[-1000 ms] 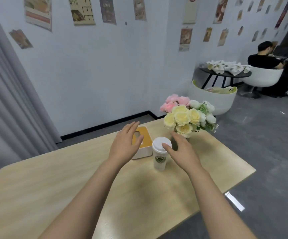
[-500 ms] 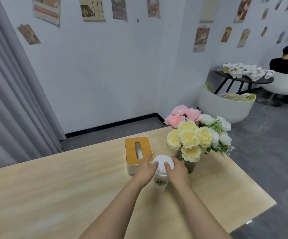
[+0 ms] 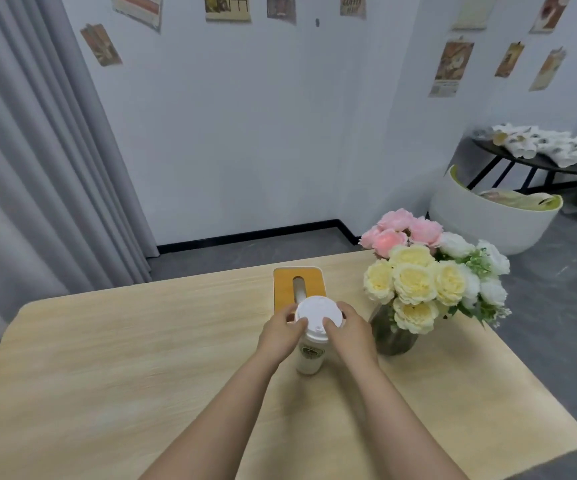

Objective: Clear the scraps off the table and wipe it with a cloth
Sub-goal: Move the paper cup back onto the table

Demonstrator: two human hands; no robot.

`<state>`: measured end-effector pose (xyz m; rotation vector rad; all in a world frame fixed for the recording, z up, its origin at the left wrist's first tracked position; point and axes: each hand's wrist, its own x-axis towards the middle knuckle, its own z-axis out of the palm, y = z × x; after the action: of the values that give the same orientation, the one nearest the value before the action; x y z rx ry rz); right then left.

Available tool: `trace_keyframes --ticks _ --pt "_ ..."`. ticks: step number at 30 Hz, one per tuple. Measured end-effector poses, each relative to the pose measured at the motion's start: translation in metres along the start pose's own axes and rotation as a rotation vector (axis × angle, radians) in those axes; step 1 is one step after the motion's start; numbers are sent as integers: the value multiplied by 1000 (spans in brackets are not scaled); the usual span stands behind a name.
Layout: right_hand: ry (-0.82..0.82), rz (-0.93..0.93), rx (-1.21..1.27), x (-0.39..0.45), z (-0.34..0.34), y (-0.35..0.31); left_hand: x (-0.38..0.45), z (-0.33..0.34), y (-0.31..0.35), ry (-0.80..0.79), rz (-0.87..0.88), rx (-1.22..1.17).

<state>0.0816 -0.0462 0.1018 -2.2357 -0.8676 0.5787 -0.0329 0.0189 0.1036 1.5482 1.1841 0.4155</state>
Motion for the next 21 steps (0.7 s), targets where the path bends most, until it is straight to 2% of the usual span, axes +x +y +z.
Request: trace_keyframes --ticks 4,8,15,21 --pt "-26 -25 30 -14 27 -29 -11 -45 -18 71 70 85" --pt "-81 -101 40 -35 75 -71 -18 -108 -50 128 51 48" --pt "-203 -191 97 -67 180 -170 -20 -244 -114 227 9 -125" --pt "-336 -278 162 -81 268 -259 -17 -360 -159 383 -45 -321"
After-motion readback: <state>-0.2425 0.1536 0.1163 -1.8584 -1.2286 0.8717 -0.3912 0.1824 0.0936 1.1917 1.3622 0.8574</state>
